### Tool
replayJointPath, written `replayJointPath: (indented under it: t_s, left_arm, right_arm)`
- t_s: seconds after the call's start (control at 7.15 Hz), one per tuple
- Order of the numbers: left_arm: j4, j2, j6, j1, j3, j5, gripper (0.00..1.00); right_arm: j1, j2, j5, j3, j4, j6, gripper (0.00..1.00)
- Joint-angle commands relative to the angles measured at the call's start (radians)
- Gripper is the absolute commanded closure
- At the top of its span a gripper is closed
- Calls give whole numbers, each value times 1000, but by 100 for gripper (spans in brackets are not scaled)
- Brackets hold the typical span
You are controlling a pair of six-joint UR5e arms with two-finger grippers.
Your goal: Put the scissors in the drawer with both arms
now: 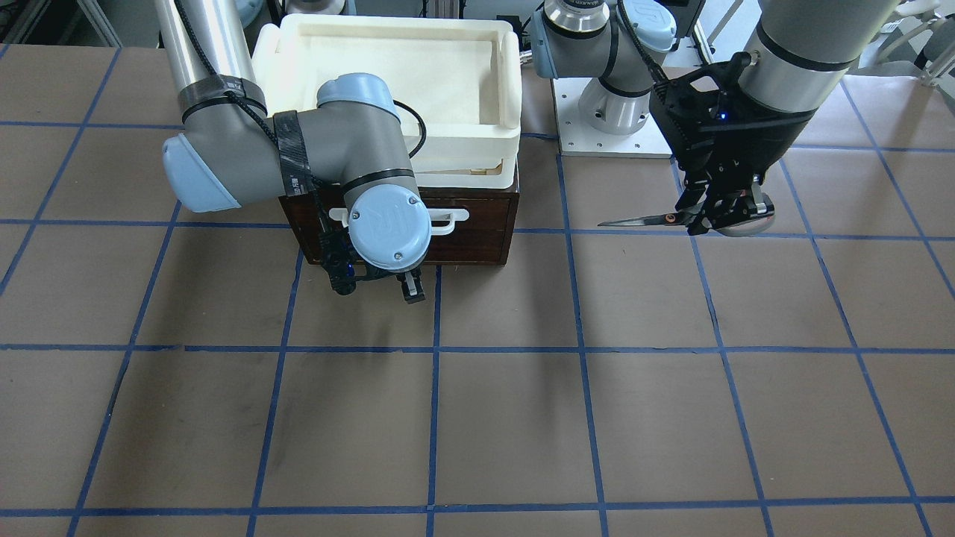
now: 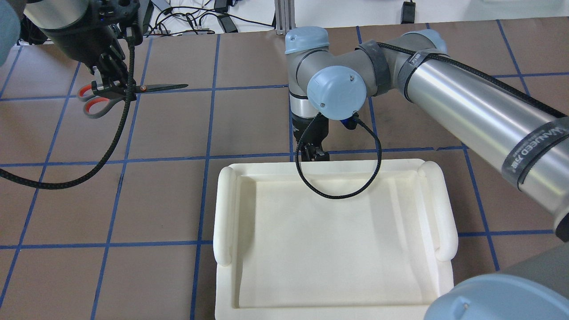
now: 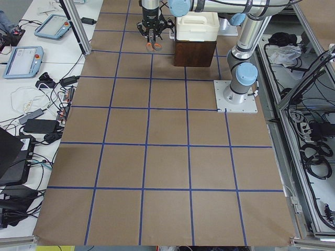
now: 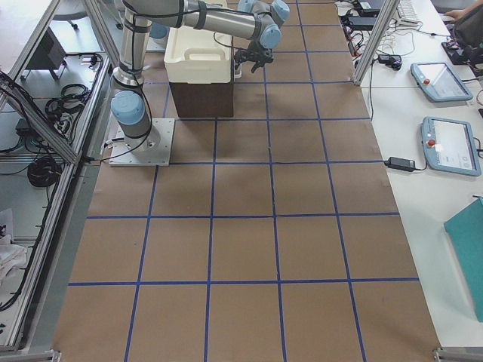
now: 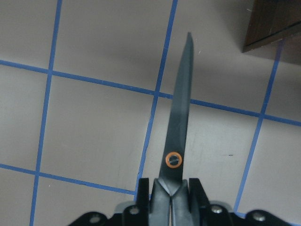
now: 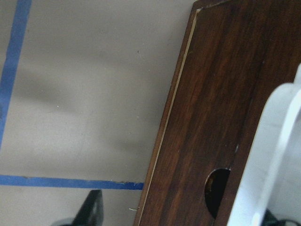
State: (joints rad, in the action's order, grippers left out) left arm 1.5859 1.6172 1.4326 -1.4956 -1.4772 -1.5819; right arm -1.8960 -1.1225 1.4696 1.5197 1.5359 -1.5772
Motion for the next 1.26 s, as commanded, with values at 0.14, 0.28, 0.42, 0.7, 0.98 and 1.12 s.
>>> replayJointPath:
  t_s: [0.14,0.28,0.42,0.7,0.98,1.12]
  left_arm:
    - [2,-7,0,5,-3,-1,94]
    - [2,-7,0,5,-3,-1,94]
    - [2,-7,0,5,-3,-1,94]
    - [0,-3,0,2,-5,0,94]
    - [-1,4,-1,3,-5,0,94]
    - [-1,4,-1,3,-5,0,94]
  right_arm:
    - [0,3,12,-1,88,17,0]
    - [2,3,12,-7,113,31,0]
    - [2,3,35,-9,127,63,0]
    - [14,3,63,-10,157,109,0]
    - [35,4,63,-13,194,146,0]
    - [40,6,63,-16,213,148,0]
